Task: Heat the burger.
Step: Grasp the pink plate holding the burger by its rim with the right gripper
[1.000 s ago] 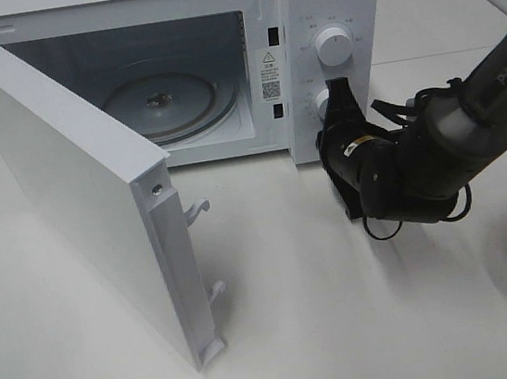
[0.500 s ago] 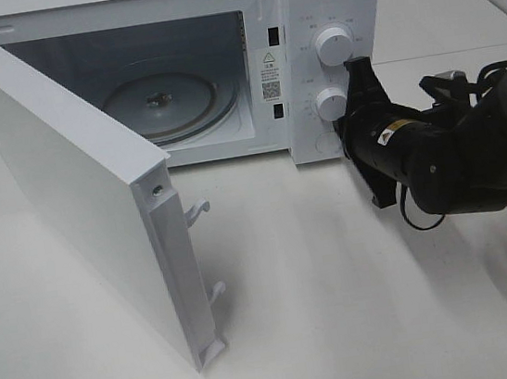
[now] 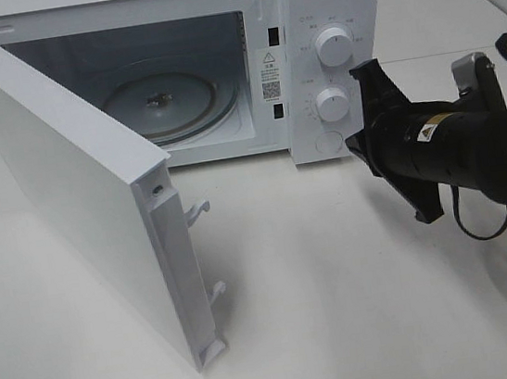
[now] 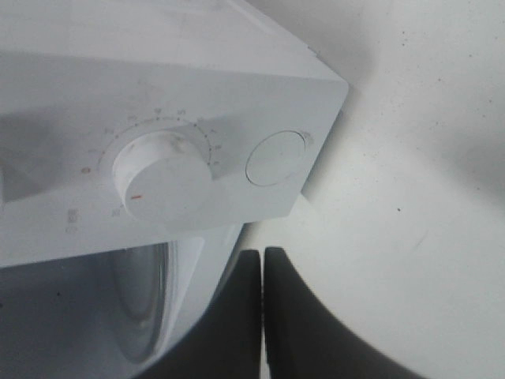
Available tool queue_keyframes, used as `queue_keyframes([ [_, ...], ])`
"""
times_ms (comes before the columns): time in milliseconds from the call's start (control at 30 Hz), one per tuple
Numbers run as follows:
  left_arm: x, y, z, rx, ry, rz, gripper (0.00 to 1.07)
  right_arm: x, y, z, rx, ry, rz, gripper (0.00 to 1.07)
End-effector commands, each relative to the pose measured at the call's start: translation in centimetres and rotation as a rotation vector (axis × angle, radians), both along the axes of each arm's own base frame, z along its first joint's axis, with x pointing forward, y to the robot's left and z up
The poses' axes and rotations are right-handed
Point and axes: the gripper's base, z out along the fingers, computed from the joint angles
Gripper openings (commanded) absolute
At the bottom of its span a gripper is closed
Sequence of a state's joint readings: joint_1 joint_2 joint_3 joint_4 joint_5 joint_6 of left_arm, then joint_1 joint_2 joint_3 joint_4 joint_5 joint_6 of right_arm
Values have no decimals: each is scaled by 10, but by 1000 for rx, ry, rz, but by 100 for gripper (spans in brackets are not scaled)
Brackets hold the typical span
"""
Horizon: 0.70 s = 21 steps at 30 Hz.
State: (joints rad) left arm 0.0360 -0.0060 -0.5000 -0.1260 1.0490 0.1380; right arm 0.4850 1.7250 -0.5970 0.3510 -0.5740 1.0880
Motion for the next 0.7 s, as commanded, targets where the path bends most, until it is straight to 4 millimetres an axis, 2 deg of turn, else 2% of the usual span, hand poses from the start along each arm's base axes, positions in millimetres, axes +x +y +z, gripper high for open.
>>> queue_keyframes([
  [33, -2, 0, 0, 3, -26, 4, 100, -6, -2, 13, -125, -9, 97, 0],
  [233, -2, 0, 0, 3, -26, 4, 100, -15, -3, 25, -270, -8, 220, 1],
  [467, -2, 0, 0, 3, -26, 4, 100, -29, -3, 34, -498, 57, 465, 3],
  [700, -2, 0, 0, 3, -26, 4, 100, -33, -7, 44, -627, 124, 644, 5],
])
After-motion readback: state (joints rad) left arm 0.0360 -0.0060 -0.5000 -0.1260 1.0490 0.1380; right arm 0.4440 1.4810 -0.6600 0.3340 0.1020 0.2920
